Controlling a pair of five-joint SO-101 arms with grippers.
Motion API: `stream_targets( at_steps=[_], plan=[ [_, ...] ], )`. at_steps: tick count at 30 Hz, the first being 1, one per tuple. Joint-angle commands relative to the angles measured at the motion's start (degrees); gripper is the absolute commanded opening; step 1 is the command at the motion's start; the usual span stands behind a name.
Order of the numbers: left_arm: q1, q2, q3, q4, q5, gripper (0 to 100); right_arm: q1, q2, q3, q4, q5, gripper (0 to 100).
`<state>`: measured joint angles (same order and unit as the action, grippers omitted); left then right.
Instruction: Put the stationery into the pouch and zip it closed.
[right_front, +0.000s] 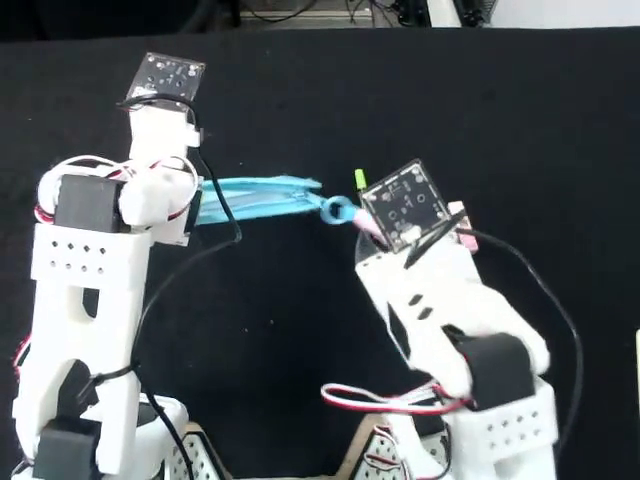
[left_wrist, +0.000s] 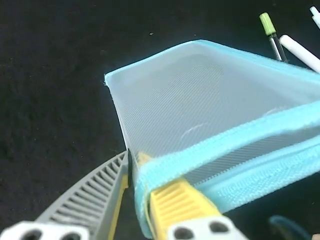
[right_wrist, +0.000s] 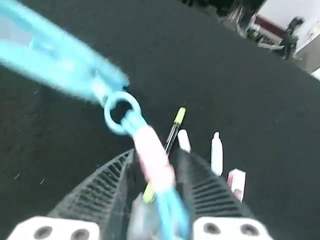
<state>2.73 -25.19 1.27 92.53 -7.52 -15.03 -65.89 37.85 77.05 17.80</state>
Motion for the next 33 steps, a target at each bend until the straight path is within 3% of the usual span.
stream_targets(
  at_steps=[1, 7, 14, 18, 28, 33],
  plan=[
    [0.8, 0.7, 1.0, -1.2, 0.7, 3, -1.1, 0.3, -8.0, 5.0, 0.4, 16.2],
    [0.7, 0.7, 1.7, -1.2, 2.6, 3, -0.6, 0.6, -11.1, 7.4, 0.2, 14.3],
    [0.8, -10.0, 11.7, -10.5, 2.6, 3, 13.6, 12.7, -8.1, 3.9, -5.9, 14.5],
    [0.7, -16.8, 20.9, -16.2, 2.2, 3, 16.2, 22.2, -8.7, 3.4, -6.3, 14.2],
    [0.3, -18.7, 29.9, -20.3, 4.4, 3, 23.8, 40.3, -11.6, 4.0, -2.3, 14.1],
    [0.6, -26.7, 30.5, -19.2, 5.9, 3, 30.1, 45.0, -11.5, 5.5, -1.3, 14.1]
  ],
)
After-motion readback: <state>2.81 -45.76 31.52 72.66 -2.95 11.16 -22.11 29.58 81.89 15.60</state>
